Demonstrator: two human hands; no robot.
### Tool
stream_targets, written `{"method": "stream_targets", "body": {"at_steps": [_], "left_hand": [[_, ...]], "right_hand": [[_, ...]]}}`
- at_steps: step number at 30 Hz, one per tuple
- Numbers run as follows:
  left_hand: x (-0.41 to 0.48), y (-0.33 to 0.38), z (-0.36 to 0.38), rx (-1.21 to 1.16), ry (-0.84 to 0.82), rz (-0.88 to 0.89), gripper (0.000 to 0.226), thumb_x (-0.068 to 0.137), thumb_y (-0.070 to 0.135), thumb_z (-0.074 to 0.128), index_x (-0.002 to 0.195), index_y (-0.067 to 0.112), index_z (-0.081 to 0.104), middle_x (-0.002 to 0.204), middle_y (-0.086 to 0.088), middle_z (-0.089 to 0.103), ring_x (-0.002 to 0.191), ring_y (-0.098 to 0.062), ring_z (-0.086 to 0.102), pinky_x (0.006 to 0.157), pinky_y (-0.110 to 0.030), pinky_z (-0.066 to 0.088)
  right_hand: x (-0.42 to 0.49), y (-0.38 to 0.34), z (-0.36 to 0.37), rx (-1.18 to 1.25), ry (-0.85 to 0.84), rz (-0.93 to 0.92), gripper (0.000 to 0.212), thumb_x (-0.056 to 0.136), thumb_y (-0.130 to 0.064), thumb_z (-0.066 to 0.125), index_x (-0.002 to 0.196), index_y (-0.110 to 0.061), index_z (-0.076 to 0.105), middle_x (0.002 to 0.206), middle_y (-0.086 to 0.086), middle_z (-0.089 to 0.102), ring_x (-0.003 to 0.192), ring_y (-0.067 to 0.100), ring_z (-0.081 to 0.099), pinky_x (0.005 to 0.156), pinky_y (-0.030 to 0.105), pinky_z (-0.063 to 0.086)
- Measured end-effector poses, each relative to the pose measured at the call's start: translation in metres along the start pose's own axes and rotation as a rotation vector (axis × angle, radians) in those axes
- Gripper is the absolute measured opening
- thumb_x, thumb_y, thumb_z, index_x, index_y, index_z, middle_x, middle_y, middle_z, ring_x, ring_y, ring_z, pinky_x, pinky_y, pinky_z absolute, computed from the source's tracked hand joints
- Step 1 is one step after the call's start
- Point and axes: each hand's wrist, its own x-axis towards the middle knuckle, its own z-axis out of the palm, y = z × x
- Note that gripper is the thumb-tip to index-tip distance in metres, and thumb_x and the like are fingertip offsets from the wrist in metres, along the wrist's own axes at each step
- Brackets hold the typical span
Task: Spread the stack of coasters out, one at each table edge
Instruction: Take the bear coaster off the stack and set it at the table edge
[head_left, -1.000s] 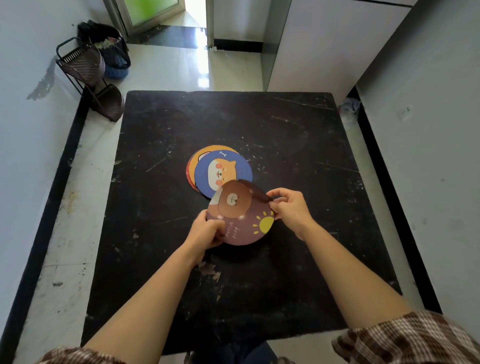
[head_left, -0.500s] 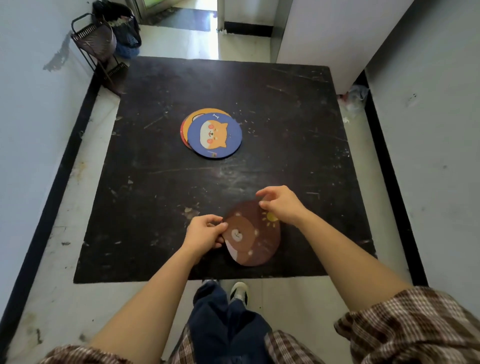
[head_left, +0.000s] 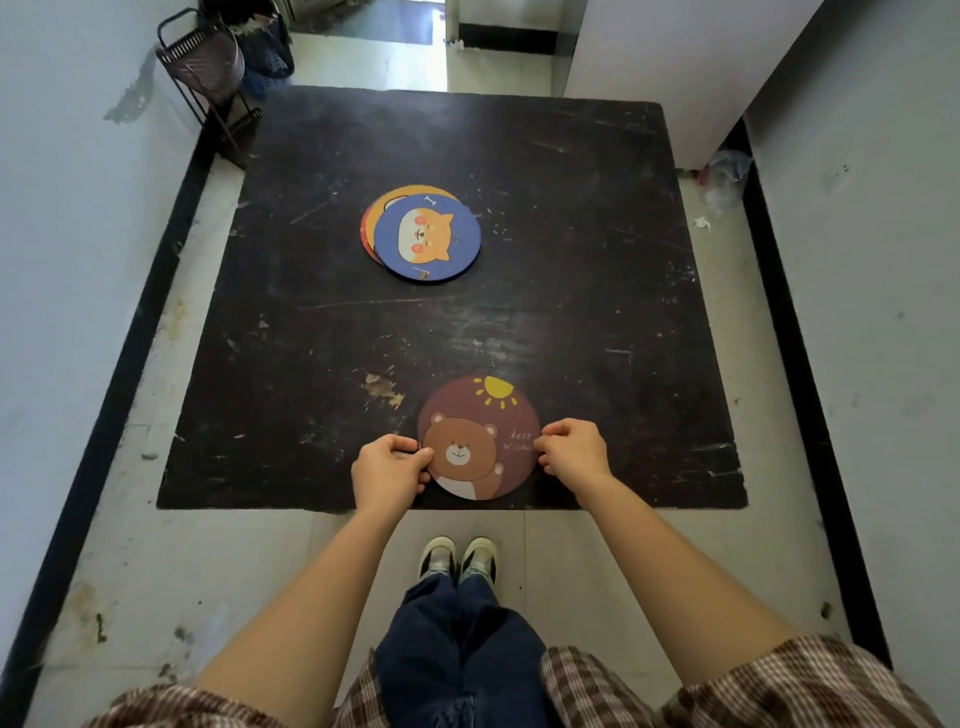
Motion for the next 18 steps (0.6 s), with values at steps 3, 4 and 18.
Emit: {"method": "stream_targets", "body": {"at_steps": [3, 4, 18], "left_hand": [[0.000, -0.002, -0.003, 0.029, 0.016, 0.019, 0.008, 0.078, 0.015, 0.074, 0.077, 0.014, 0.066, 0.064, -0.005, 0.070, 0.056, -0.017, 0.068, 0.063, -0.034, 0.060], [0.000, -0.004, -0.003, 0.030, 0.017, 0.021, 0.008, 0.078, 0.014, 0.074, 0.077, 0.014, 0.066, 0.065, -0.005, 0.070, 0.056, -0.016, 0.069, 0.062, -0.033, 0.060], [0.001, -0.015, -0.013, 0.148, 0.025, 0.077, 0.006, 0.079, 0.017, 0.073, 0.083, 0.016, 0.068, 0.069, 0.001, 0.069, 0.064, -0.012, 0.067, 0.066, -0.032, 0.058]], "right_hand": [[-0.002, 0.001, 0.003, 0.062, -0.007, 0.006, 0.013, 0.074, -0.007, 0.065, 0.071, -0.020, 0.062, 0.088, 0.008, 0.068, 0.092, 0.029, 0.065, 0.088, 0.047, 0.054], [-0.003, 0.001, 0.004, 0.076, -0.017, 0.005, 0.011, 0.074, -0.008, 0.066, 0.077, -0.018, 0.063, 0.092, 0.008, 0.068, 0.094, 0.028, 0.064, 0.089, 0.047, 0.053], [-0.009, 0.004, 0.013, 0.076, -0.040, 0.001, 0.017, 0.076, -0.010, 0.067, 0.087, -0.022, 0.063, 0.088, 0.000, 0.066, 0.091, 0.023, 0.064, 0.088, 0.045, 0.055]]}}
